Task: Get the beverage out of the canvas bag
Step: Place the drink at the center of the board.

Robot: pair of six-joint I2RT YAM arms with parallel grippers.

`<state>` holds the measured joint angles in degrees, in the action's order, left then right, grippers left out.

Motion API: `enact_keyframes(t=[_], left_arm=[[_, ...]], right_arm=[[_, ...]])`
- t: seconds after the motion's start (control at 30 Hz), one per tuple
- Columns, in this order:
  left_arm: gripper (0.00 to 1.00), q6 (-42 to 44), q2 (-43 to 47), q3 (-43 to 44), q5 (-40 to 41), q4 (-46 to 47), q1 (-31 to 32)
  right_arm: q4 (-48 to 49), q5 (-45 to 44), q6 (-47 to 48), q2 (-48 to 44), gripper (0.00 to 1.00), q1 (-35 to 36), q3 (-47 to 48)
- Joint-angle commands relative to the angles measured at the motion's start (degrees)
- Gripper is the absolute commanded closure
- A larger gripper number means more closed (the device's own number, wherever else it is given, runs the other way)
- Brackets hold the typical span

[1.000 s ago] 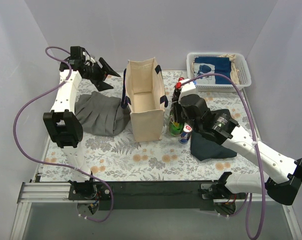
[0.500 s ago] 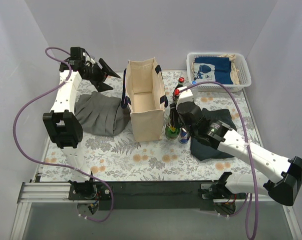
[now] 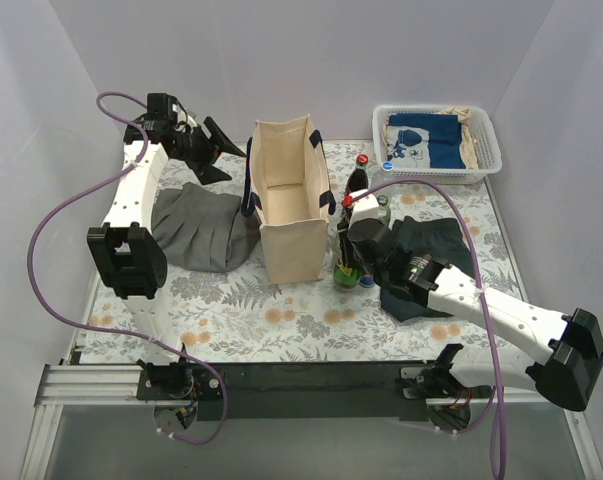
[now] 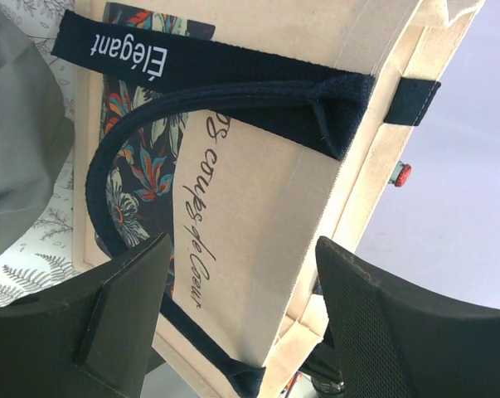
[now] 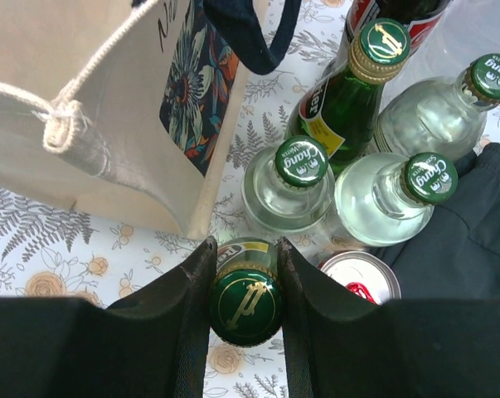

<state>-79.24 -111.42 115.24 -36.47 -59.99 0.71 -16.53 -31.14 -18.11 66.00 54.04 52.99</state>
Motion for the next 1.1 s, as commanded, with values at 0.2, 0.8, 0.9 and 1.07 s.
enact_keyframes(t=[0.2,0.8,0.9,1.07], left_arm=[[0.31,0.3,4.4,0.0,0.6,-0.9,0.4],[0.31,0.3,5.2,-1.2,0.8,-0.9,0.4],[0.31,0.3,5.2,-1.4,0.9,-0.9,0.5],[0.31,0.4,5.3,-1.7,1.0,-0.8,0.8]], right_arm=[[11.4,-2.7,-0.1,1.0,0.99,0.2,1.2],[10.5,-1.9,-1.8,0.7,0.63,0.1,-0.4],[9.2,-1.3,-2.5,0.8,0.53,0.2,-0.3],[7.7,-1.1,-3.0,0.4,0.42,0.2,0.0]])
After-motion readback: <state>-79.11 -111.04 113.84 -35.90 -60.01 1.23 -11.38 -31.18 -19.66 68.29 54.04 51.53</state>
